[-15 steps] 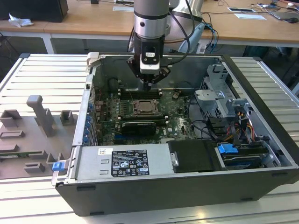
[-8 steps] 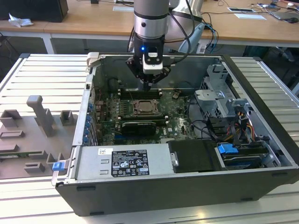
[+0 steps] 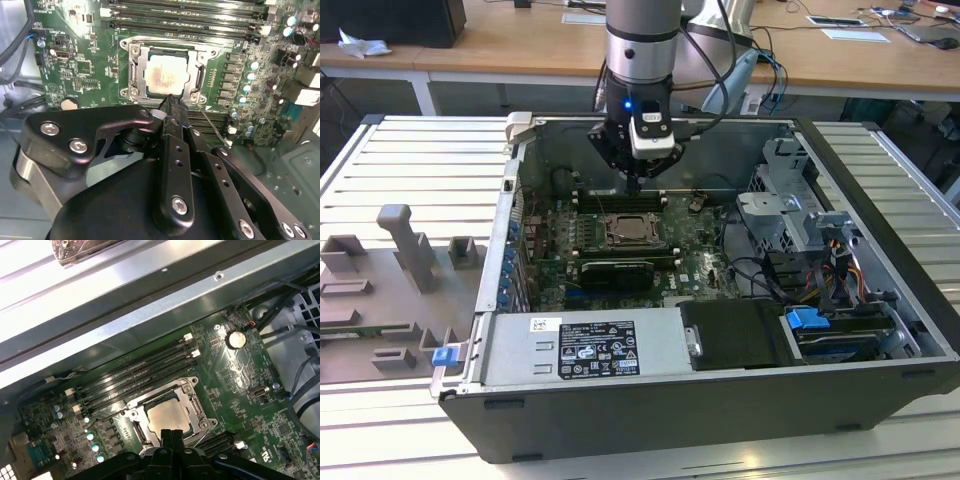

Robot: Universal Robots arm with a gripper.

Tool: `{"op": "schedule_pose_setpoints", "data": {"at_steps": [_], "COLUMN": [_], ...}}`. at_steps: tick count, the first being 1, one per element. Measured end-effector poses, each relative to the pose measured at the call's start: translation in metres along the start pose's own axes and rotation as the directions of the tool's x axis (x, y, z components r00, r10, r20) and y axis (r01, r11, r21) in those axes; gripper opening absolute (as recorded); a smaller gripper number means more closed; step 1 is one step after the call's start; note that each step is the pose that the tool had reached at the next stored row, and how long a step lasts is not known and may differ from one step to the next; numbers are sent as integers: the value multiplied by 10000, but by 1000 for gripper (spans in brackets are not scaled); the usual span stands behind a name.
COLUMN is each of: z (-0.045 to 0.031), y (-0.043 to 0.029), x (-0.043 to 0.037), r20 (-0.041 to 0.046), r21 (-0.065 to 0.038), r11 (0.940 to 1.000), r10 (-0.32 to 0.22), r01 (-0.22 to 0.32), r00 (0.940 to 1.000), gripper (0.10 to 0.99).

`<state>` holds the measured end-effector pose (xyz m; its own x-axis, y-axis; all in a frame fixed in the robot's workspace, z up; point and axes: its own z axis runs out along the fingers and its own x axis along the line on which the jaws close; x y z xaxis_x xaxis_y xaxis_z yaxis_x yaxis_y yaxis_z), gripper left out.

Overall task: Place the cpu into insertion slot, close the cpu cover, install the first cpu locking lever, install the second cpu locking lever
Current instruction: 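Install the first cpu locking lever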

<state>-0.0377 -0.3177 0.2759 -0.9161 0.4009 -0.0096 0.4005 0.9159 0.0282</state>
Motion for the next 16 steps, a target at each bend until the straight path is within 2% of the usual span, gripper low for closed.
{"op": "schedule_pose_setpoints", "data": {"at_steps": [2,6,16], "z": [1,3,4], "y": [0,0,0], "x": [0,0,1], "r20": [-10,-31,-57], "r21": [-3,-12,-27], "r11": [9994,9936,9769], "r10": [-357,-1126,-2136], "r01": [357,1126,2136], "r00": [9994,9936,9769], "gripper": [106,106,106]}}
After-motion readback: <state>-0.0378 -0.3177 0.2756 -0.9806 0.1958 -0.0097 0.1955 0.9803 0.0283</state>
